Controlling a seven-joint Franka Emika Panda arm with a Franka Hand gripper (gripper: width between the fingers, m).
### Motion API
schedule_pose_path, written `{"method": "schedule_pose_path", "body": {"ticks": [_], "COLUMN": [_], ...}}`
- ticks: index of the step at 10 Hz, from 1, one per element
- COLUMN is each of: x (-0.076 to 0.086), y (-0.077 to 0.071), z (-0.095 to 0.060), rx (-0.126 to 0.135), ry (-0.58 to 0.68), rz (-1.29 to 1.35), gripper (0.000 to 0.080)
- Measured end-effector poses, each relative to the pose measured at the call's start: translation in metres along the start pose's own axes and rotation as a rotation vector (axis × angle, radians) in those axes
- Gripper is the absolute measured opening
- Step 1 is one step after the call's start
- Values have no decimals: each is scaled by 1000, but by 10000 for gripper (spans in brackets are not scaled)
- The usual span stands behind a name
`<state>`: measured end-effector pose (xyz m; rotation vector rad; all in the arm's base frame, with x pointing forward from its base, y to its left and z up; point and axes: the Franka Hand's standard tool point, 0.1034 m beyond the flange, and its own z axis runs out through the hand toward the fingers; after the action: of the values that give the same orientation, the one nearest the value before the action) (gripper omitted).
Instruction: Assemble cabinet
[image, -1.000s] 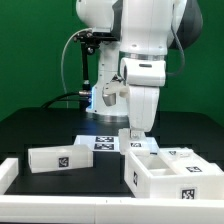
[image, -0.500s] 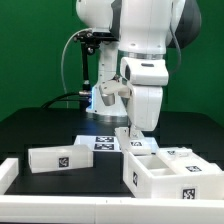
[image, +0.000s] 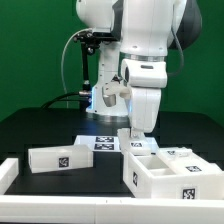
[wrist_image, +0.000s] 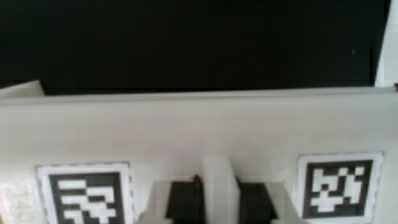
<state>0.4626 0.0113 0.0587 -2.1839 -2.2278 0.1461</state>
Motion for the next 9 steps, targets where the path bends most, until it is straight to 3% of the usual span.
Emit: {"method": "schedule_pose_path", "body": {"ticks": [3, 9], "x": [0, -3], "y": [4, 6], "z": [-6, -4], "rx": [-12, 3], "ry": [2, 1], "rz": [-91, -123], "gripper": [67, 67]}}
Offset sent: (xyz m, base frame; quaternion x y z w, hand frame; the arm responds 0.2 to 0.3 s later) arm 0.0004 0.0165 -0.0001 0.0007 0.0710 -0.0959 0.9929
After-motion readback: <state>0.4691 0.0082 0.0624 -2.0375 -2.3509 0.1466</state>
